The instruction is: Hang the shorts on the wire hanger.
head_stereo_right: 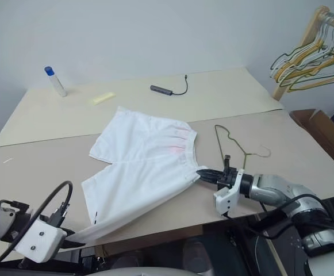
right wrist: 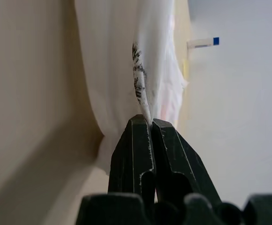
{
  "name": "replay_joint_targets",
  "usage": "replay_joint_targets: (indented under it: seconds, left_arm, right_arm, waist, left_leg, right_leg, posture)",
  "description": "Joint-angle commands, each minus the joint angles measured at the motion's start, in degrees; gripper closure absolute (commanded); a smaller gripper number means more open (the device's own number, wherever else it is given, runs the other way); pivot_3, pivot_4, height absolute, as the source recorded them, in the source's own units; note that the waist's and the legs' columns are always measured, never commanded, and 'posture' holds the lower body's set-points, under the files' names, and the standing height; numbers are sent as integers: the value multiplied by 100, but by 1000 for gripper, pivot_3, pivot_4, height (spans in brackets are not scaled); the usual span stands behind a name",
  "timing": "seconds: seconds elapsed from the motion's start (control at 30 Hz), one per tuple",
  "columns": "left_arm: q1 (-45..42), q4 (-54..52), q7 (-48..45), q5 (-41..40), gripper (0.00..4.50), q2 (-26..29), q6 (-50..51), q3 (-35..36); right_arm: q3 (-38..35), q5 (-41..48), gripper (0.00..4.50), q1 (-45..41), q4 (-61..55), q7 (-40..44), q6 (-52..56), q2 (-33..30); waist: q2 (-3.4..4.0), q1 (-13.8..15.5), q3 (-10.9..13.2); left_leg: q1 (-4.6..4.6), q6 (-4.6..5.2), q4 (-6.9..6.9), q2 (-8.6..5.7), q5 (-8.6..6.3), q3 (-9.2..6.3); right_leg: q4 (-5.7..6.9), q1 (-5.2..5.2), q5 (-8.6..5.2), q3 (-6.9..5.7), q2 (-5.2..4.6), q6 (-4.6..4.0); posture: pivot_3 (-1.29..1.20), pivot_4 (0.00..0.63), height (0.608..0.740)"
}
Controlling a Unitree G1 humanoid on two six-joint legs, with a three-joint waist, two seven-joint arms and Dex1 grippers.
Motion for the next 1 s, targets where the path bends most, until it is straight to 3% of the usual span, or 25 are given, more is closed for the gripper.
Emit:
replay_joint_targets:
  seconds: [0.03, 0.2, 0.33, 0.47, 0.5, 0.7, 0.83, 1.0]
  left_arm:
    - [102, 304, 3, 284, 4274, -90, -367, -93]
    - [254, 607, -46, 243, 2906, -235, -709, -71]
    - [312, 812, -230, -345, 1614, -325, -618, 395]
    - [-401, 1239, -468, -1185, 334, -237, -287, 819]
    - [-848, 1215, -335, -1556, 23, -228, 79, 826]
    - [-2932, 709, 1049, -3078, 23, -768, 2255, 283]
    - [-3783, 445, 1744, -3580, 23, -1310, 3140, -105]
    - [-4239, 217, 2225, -3923, 23, -1674, 3818, -234]
  right_arm:
    - [-177, 456, 4500, 82, -297, 353, 311, -193]
    - [-96, 1133, 3011, 447, -685, 1129, 484, -565]
    - [-159, 1840, 1601, 889, -1121, 1774, 739, -1071]
    - [-495, 2963, 167, 1577, -1772, 2369, 1736, -1529]
    - [-714, 3454, 0, 1831, -2045, 2497, 2389, -1626]
    - [-1832, 4891, 0, 2202, -3108, 2187, 6259, -1353]
    - [-1813, 5004, 0, 1849, -3433, 1770, 9012, -1130]
    - [-1675, 5222, 0, 1337, -3679, 1772, 11097, -810]
  waist:
    - [-1, 1, 1]
    - [-6, 79, 1]
    - [-6, 165, 2]
    - [-6, 261, 1]
    - [-6, 295, 1]
    - [-13, 357, -1]
    - [-12, 331, -2]
    - [-9, 310, -1]
  left_leg:
    - [19, 0, 0, 3, -5, 2]
    - [38, 3, 0, 7, -12, 5]
    - [38, 3, 0, 10, -15, 5]
    - [40, 3, 0, 15, -16, 4]
    - [39, 2, 3, 13, -16, 4]
    - [32, -3, 9, 11, -20, 0]
    - [24, -13, 9, 14, -29, -2]
    - [17, -13, 9, 12, -28, -1]
  right_leg:
    - [-3, 16, -3, 0, 2, -3]
    - [-14, 36, -11, 2, 0, 0]
    - [-13, 35, -12, 2, -2, 1]
    - [-11, 35, -41, -4, 0, 28]
    - [-8, 36, -50, -5, -2, 38]
    - [-11, 33, -51, -4, -4, 48]
    - [-5, 19, -35, -2, 2, 22]
    - [-8, 14, -29, -2, 4, 11]
  posture:
    - [-152, 0, 740]
    - [-154, 0, 740]
    - [-150, 0, 740]
    - [-143, 0, 740]
    - [-146, 0, 740]
    - [-164, 0, 740]
    - [-185, 0, 740]
    - [-191, 0, 740]
